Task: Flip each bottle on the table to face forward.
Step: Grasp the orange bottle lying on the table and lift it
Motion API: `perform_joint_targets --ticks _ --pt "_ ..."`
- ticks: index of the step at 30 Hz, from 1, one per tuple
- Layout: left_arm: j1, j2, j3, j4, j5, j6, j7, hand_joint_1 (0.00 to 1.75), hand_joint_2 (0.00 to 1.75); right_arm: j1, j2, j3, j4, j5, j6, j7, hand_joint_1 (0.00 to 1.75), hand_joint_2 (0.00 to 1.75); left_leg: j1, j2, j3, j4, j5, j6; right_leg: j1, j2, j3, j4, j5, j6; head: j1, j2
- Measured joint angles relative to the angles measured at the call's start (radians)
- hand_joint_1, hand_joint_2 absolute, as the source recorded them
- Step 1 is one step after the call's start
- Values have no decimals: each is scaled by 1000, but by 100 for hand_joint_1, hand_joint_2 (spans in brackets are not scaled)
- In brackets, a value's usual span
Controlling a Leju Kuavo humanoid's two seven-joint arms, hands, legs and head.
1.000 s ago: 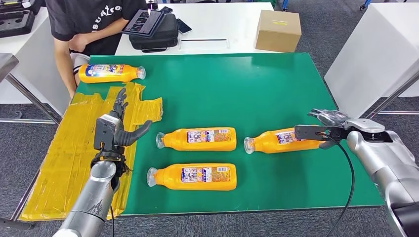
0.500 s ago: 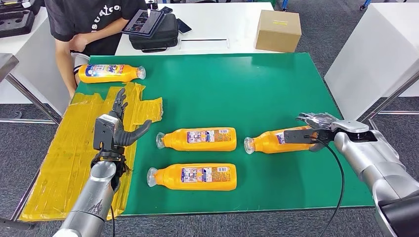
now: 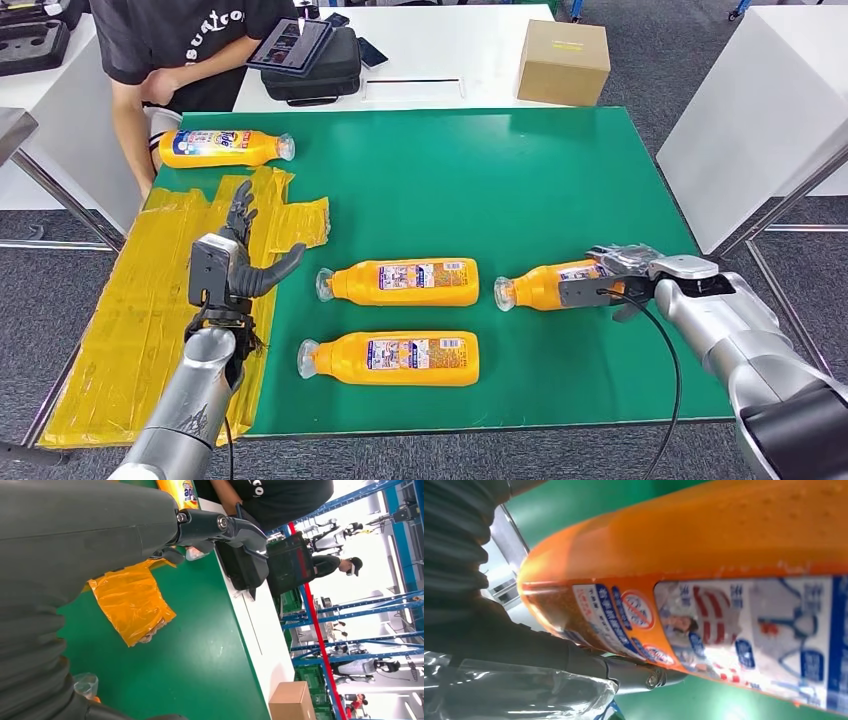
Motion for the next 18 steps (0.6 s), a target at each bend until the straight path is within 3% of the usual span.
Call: perform_joint_targets --ticks 5,6,9,10,12,16,18 --pt "0 0 0 14 3 5 -9 0 175 5 3 11 19 6 -22 8 0 175 0 0 0 0 0 0 0 0 0 0 0 0 0 0" --pt "0 0 0 16 4 5 -11 0 175 8 2 14 21 12 -33 12 8 175 0 0 0 0 0 0 0 0 0 0 0 0 0 0" --pt "0 1 0 20 9 5 -14 0 175 18 3 24 22 33 -76 37 99 175 0 0 0 0 0 0 0 0 0 0 0 0 0 0" --pt "0 1 0 22 10 6 -14 0 175 22 4 26 22 37 -89 46 120 175 0 0 0 0 0 0 0 0 0 0 0 0 0 0" --pt "-1 1 0 24 11 7 -14 0 175 30 7 28 22 43 -111 63 120 175 0 0 0 0 0 0 0 0 0 0 0 0 0 0" --pt "-3 1 0 30 12 8 -14 0 175 36 9 32 23 50 -127 76 172 175 0 1 1 0 0 0 0 0 0 0 0 0 0 0" --pt "-4 1 0 32 13 9 -14 0 175 37 10 34 23 53 -133 79 175 175 0 1 1 0 0 0 0 0 1 0 0 0 0 0"
